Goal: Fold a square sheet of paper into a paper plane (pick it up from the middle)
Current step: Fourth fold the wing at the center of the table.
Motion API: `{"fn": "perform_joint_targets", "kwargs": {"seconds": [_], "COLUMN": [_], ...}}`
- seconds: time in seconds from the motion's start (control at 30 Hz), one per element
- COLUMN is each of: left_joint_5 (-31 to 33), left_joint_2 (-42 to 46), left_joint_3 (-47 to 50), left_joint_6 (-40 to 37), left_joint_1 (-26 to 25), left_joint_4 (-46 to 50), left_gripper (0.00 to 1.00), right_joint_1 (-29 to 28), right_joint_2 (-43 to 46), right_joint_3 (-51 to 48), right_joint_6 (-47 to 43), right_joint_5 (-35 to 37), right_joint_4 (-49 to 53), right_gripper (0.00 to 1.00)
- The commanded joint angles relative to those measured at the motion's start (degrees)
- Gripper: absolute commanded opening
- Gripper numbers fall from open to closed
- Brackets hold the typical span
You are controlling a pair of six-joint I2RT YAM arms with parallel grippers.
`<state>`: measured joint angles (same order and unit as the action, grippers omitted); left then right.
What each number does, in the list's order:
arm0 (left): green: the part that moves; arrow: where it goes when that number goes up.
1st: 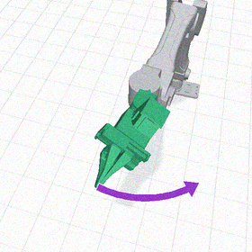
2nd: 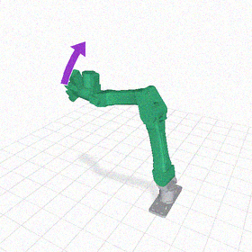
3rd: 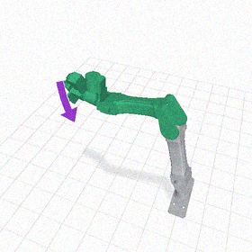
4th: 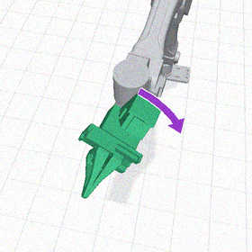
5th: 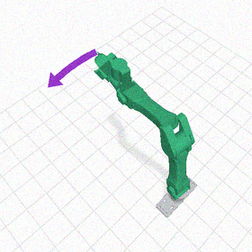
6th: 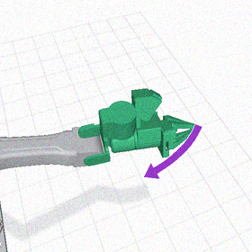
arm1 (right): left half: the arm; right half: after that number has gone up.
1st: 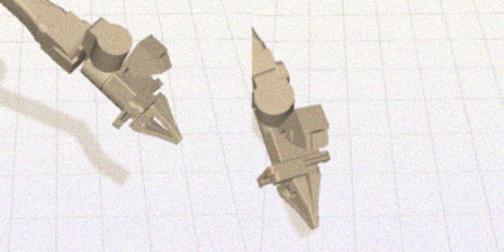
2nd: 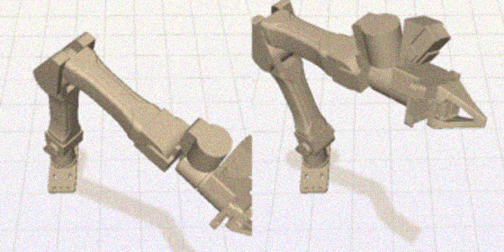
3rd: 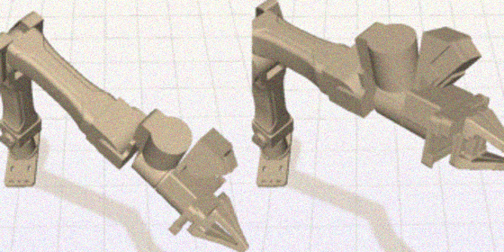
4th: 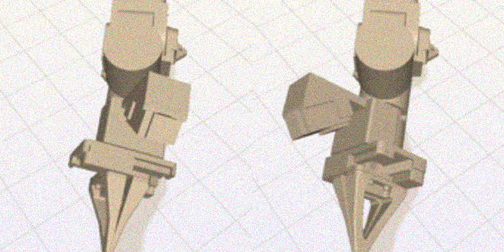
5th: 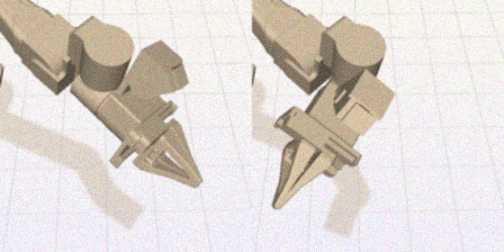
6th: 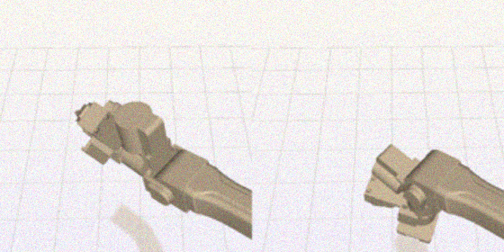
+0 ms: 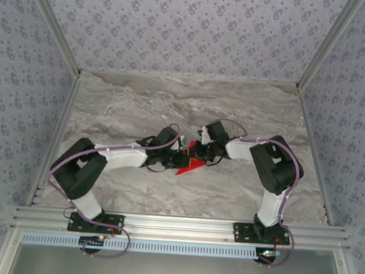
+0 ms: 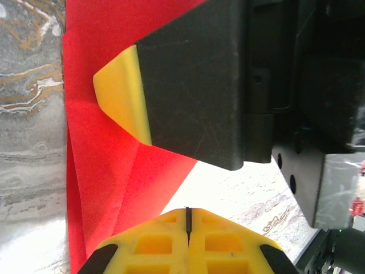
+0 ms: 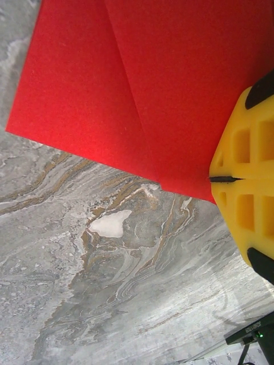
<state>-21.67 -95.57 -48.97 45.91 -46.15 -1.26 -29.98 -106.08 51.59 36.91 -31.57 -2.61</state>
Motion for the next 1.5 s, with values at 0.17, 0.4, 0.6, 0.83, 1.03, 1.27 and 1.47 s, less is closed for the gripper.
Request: {"fn": "perform_joint_targets", "kwargs": {"seconds": [0.17, 0.4, 0.6, 0.83, 1.03, 1.27, 1.47], "left_joint_5": [0.99, 1.19, 0.8, 1.03, 1.19, 0.33, -1.3], "left_joint_2": [-2.39, -3.18, -3.75, -3.83, -2.81, -0.27, 1.63], "left_joint_3": [1.35, 2.36, 3.09, 4.43, 6.76, 11.65, 15.56], "left_joint_6": [1.97, 2.48, 2.96, 3.48, 3.93, 5.54, 6.98], "left_joint_1": [-0.19, 0.17, 0.54, 0.71, 0.84, 1.3, 1.75], "left_joint_4": [2.22, 1.83, 0.74, 0.42, 0.11, -2.62, -5.17], "left_gripper": [0.07, 0.07, 0.07, 0.06, 0.06, 0.06, 0.05], "right_joint_1": [0.04, -0.07, -0.01, -0.04, 0.0, 0.18, 0.46], "right_joint_2": [-3.69, -3.61, -3.6, -3.74, -3.96, -4.22, -4.3], "right_joint_3": [-1.4, -2.02, -2.28, -2.23, -2.29, -2.44, -2.61], "right_joint_6": [-0.27, -0.35, -0.34, -0.36, -0.35, -2.32, -3.02], "right_joint_5": [5.64, 5.74, 5.95, 6.33, 6.94, 7.79, 8.54], "right_joint_4": [5.88, 6.49, 7.17, 7.72, 8.55, 9.71, 10.66], "right_gripper": [0.0, 0.0, 0.0, 0.0, 0.0, 0.0, 0.0]}}
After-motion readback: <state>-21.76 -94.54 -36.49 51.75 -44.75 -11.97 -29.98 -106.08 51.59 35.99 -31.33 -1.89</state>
